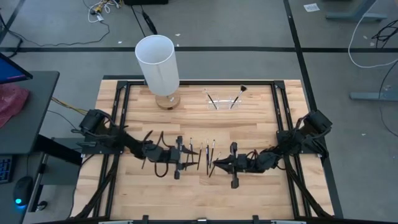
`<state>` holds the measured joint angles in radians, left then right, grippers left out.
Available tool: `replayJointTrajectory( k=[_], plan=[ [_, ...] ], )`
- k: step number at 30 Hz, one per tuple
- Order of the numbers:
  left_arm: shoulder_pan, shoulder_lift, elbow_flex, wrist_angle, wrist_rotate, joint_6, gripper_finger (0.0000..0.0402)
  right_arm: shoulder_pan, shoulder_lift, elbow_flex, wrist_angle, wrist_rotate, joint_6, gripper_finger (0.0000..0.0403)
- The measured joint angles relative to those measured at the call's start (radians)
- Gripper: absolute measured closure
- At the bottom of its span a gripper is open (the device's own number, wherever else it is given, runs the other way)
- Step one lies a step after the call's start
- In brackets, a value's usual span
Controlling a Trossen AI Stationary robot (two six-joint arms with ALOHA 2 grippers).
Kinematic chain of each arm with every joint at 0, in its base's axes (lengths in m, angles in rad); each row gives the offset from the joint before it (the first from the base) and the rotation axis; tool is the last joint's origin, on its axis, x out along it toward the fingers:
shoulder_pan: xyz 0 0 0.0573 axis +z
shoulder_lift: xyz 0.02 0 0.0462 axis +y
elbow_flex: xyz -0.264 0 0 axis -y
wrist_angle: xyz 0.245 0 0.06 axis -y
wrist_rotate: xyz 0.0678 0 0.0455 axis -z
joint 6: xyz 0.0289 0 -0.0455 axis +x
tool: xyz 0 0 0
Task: Sort items
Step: Put the eyeshadow brush into the transparent organizer
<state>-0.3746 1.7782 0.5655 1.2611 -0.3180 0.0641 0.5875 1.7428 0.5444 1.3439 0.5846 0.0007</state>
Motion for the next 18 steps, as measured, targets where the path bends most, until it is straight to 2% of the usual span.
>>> replayJointTrajectory(
  k=[3,8,12,18],
  plan=[
    [0.008,0.003,0.053,-0.014,0.074,0.004,0.0182,-0.018,0.0,0.039,-0.019,-0.051,-0.03,0.0394],
    [-0.005,0.004,0.111,0.001,0.073,0.043,0.0165,-0.023,0.0,0.063,-0.025,-0.089,-0.056,0.0394],
    [-0.012,0.004,0.145,0.011,0.071,0.052,0.0175,-0.023,0.0,0.064,-0.029,-0.09,-0.062,0.0394],
    [-0.009,0.004,0.177,-0.009,0.069,0.051,0.0214,-0.023,0.0,0.065,-0.03,-0.106,-0.063,0.0394]
  ],
)
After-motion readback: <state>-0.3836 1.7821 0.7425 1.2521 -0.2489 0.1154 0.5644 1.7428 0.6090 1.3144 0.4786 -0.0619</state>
